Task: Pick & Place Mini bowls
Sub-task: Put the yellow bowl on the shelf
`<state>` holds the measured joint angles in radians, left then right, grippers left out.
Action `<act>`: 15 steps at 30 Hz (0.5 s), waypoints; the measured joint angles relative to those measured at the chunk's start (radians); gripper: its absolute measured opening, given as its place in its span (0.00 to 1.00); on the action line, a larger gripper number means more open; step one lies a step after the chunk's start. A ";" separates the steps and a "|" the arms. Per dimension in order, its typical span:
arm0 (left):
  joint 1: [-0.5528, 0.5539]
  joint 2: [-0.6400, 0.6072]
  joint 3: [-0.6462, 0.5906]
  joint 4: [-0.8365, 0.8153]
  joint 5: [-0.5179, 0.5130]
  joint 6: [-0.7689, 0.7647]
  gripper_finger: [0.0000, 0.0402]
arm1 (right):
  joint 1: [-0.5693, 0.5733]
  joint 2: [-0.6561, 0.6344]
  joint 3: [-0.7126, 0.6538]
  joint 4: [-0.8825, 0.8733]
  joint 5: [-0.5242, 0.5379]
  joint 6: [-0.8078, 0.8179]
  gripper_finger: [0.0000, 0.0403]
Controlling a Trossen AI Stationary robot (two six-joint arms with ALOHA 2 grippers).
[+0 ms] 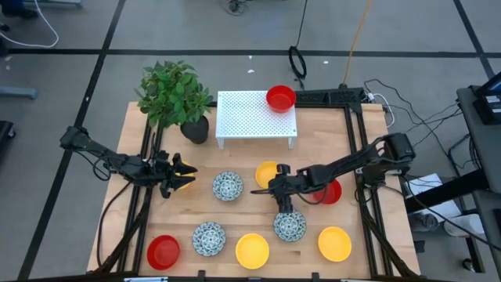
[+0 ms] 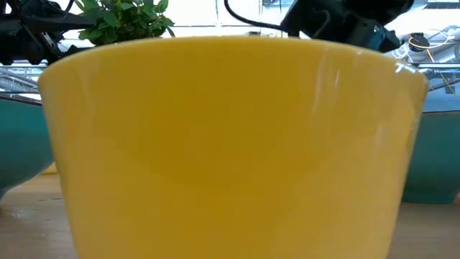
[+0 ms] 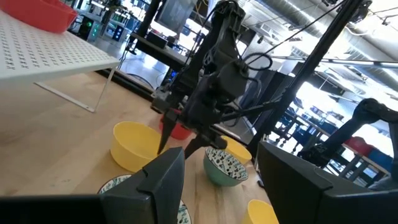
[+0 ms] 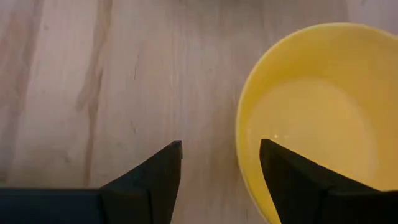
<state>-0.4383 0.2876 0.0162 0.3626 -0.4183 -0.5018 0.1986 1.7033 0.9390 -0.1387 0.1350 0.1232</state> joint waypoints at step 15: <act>0.000 0.000 0.000 0.000 0.000 0.000 0.52 | 0.000 -0.006 0.001 -0.003 -0.036 -0.004 0.02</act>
<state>-0.4385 0.2875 0.0162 0.3630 -0.4183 -0.5018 0.1982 1.6975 0.9395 -0.1418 0.0985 0.1196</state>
